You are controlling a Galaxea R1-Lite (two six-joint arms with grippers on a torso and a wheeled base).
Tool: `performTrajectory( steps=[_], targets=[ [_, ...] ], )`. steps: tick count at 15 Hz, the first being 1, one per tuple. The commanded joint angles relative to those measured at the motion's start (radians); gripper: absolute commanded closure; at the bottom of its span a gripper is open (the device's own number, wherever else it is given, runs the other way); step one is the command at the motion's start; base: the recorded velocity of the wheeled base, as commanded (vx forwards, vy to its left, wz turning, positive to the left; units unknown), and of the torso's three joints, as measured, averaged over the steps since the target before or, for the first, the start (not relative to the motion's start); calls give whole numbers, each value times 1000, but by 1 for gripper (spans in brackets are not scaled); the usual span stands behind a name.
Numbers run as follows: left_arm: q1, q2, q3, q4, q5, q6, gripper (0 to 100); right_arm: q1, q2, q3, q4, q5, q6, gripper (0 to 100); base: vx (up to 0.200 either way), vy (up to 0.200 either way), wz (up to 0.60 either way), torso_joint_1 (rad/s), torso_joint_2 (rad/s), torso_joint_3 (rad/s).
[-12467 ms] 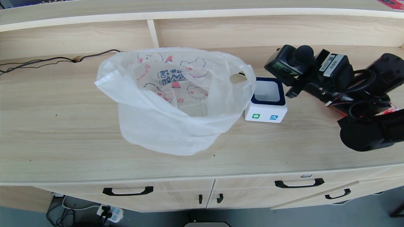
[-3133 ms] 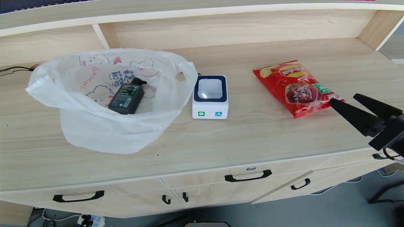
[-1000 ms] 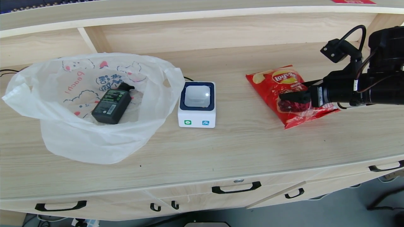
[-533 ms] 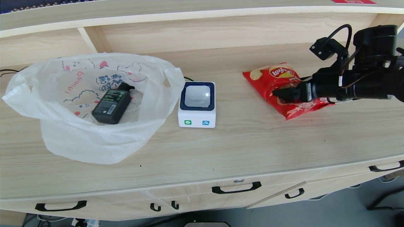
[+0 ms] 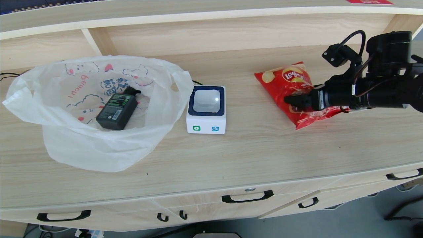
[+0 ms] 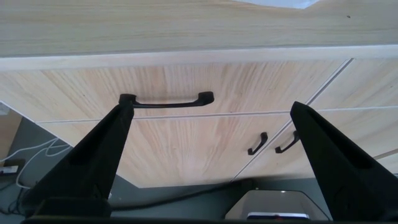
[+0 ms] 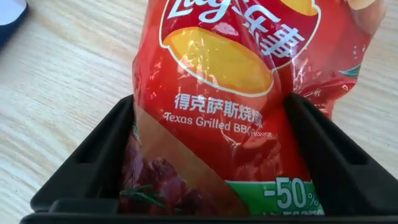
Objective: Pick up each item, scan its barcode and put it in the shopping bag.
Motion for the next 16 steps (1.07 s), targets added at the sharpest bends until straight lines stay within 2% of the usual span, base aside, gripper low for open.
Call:
performTrajectory(
  steps=[1, 3, 11, 13, 16],
  targets=[
    [0, 2, 0, -1, 0, -1, 0, 2, -11, 15, -20, 1, 10, 100, 0, 0, 0, 0, 0, 0],
    [0, 2, 0, -1, 0, -4, 0, 2, -14, 37, -83, -1, 22, 100, 0, 0, 0, 0, 0, 0],
    [0, 2, 0, 1, 0, -13, 0, 3, -128, 107, -116, -10, 76, 100, 0, 0, 0, 0, 0, 0],
    [0, 2, 0, 1, 0, -13, 0, 31, -229, 207, -150, -30, 111, 100, 0, 0, 0, 0, 0, 0],
    [0, 2, 0, 4, 0, -11, 0, 99, -332, 343, -277, -119, 218, 100, 0, 0, 0, 0, 0, 0]
  ],
)
